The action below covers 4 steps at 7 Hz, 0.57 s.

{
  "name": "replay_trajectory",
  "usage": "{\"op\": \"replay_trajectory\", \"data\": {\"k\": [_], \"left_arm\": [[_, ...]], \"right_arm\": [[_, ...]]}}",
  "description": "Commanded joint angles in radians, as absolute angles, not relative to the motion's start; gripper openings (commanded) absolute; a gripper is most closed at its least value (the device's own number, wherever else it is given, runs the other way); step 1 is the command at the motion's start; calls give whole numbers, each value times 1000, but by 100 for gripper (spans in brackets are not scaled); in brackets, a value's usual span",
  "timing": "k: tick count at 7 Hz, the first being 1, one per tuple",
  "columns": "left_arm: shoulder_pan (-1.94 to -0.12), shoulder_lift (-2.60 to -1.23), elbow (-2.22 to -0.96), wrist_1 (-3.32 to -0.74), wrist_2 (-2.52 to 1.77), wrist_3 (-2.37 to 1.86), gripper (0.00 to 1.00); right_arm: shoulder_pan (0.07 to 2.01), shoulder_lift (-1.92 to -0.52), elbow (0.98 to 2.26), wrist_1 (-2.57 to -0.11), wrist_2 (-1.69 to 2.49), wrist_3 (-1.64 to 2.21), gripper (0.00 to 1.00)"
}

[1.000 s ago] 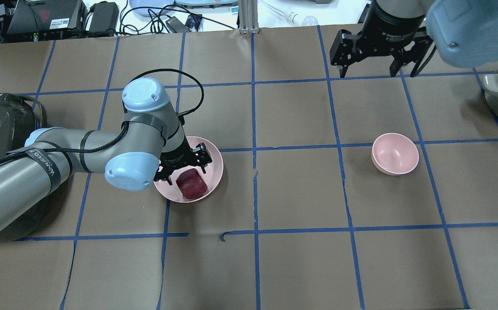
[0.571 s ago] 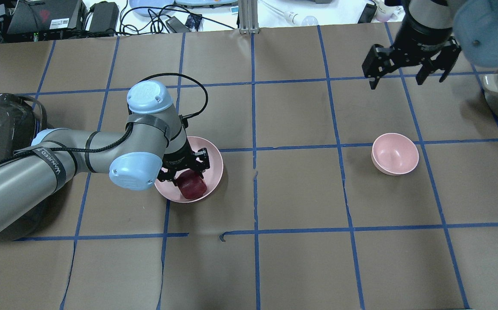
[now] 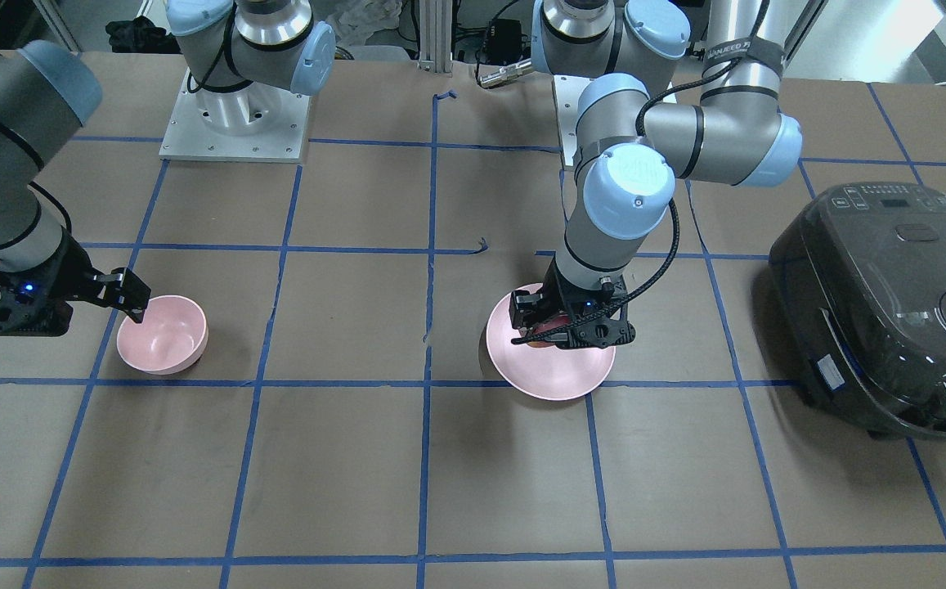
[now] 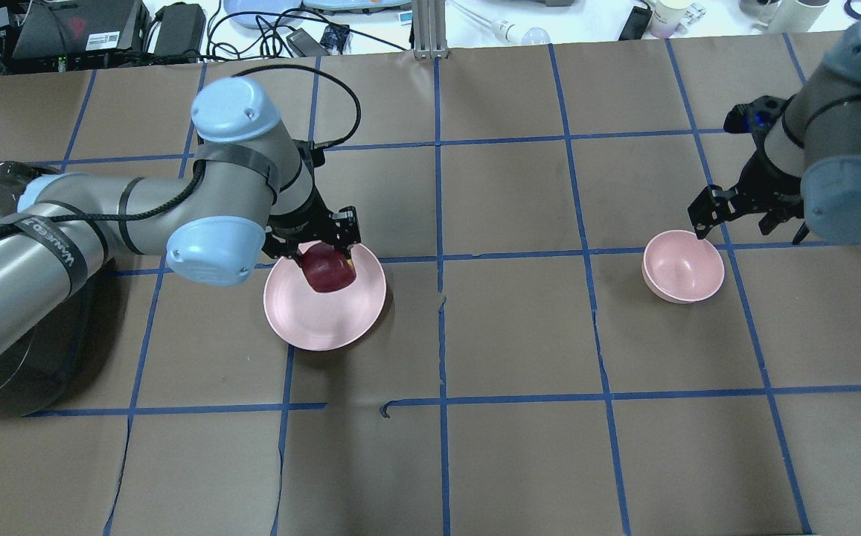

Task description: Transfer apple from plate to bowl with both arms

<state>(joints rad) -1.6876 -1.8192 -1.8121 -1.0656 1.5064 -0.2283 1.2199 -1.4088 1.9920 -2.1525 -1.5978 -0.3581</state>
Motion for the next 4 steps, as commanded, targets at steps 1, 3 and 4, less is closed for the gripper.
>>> {"op": "replay_trajectory", "data": {"k": [1,3,4], "left_arm": [[-1703,-1827,-1601,-1182,1407,-151,1],[-1782,-1827,-1618,-1175,1378,-181,1],[-1819,-1842,-1618,-1161,1341,-281,1]], "right_arm": [[1195,-1327,2080,-2298,-1583,-368,76],[1195,-1312,2077,-2303,-1583,-368,4],[1195,-1312,2068,-2301,-1582,-368,0]]}}
